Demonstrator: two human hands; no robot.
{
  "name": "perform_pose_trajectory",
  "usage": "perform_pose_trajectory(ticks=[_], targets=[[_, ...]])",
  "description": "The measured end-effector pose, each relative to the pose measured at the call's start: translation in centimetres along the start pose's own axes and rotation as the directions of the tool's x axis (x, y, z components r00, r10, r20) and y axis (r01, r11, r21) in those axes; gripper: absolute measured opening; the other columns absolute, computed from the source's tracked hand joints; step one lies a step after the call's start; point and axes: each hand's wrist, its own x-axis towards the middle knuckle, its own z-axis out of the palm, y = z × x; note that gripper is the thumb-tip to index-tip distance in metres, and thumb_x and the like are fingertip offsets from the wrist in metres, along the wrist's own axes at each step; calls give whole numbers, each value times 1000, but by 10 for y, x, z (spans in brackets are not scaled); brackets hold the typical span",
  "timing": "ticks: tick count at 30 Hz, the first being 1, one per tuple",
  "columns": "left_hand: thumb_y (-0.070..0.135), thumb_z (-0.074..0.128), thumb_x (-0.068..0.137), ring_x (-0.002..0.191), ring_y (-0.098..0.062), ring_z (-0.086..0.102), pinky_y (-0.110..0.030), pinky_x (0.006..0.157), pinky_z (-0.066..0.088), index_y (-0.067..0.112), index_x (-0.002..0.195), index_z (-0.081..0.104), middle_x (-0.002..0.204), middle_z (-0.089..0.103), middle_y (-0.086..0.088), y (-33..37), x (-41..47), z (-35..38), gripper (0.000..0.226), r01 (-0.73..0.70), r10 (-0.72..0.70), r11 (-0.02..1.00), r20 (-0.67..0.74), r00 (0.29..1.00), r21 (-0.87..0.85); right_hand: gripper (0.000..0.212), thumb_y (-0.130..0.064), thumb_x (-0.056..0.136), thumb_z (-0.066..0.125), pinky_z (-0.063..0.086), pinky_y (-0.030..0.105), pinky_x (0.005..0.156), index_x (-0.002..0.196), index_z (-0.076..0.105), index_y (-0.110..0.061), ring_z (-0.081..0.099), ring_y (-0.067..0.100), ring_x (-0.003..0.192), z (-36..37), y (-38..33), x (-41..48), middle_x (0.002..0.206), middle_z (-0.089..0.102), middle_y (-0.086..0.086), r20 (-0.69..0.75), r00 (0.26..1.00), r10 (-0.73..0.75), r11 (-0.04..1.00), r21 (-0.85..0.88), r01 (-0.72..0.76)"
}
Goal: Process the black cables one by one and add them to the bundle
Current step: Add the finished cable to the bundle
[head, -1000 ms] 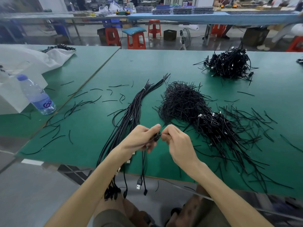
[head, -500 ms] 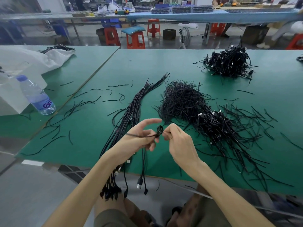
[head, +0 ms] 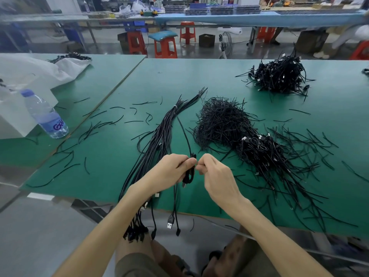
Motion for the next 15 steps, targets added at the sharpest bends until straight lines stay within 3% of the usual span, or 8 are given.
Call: perform_pose_trajectory(ticks=[3,5,7,9,13,15], targets=[[43,48,107,37,-14,43,-21,44,39,-4,78,57,46,46,3,-4,4,-4,56,178,-144,959,161,976,-222,18,7,91,58,46,32,59,81,52,-7,59,25,65,0,1,0,74,59,3,3,996,-90,994,-66,90],[47,51,105,39,-14,38,-21,40,33,7,74,59,48,41,4,-6,3,-4,51,333,-241,867,273,931,-370,20,6,91,67,47,32,60,80,55,-7,53,20,62,0,3,3,74,56,2,5,981,-192,967,-170,190],[46,51,105,40,-12,33,-20,40,30,13,76,62,50,38,5,-8,3,-5,46,398,-238,795,368,899,-458,21,5,89,71,45,30,60,80,57,-8,48,17,61,1,5,6,74,55,1,2,957,-290,927,-250,282],[47,51,105,40,-13,35,-21,40,32,14,78,63,51,41,4,-10,4,-4,45,407,-217,772,399,891,-489,20,1,92,69,46,31,60,80,57,-8,48,17,61,1,8,6,74,55,1,-15,949,-315,919,-254,301],[54,44,105,52,-19,62,-19,47,41,13,85,63,68,68,-5,-11,7,1,50,273,-182,895,270,945,-353,21,-18,99,61,51,37,58,83,59,-6,54,20,59,-4,10,4,76,59,1,2,970,-244,941,-243,237],[51,42,107,57,-22,69,-20,47,45,12,92,63,78,73,-4,-11,10,3,47,240,-164,901,230,959,-361,19,-23,99,61,54,40,61,90,62,-6,59,23,63,-7,9,3,83,62,2,60,973,-223,948,-219,231]])
